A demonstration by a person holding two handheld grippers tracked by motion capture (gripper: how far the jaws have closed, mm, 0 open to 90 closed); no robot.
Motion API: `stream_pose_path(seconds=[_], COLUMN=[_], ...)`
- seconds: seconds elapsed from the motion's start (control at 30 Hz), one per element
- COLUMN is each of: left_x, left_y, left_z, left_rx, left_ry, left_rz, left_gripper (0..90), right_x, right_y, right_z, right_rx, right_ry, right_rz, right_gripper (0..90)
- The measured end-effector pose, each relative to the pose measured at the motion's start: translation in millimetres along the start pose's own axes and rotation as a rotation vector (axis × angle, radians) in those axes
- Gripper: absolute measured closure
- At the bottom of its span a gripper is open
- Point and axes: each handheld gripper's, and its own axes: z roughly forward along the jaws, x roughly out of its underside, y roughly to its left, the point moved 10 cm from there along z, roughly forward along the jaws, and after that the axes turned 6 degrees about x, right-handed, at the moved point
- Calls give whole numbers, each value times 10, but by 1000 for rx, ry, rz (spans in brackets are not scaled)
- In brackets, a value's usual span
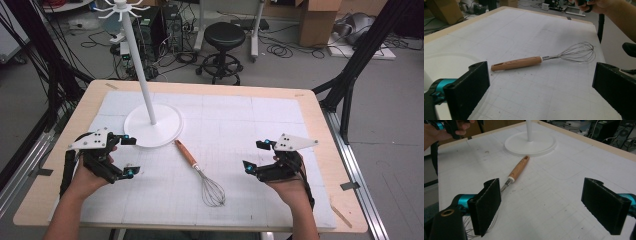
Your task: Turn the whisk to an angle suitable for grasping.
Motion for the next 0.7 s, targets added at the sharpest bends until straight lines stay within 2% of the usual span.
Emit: stream_pose_path(seconds=[0.37, 0.7], left_x=[-17, -38], left_y=[-6, 4], left_z=[-29, -134], left_rx=[-8, -39], left_ry=[-5, -8], left_rz=[3, 11], left_gripper=[18, 17], right_x=[-32, -165], right_y=[71, 240], right_z=[53, 284], right_rx=[-13, -53], right_ry=[4, 31], right_rz=[-9, -27], right_gripper=[150, 150])
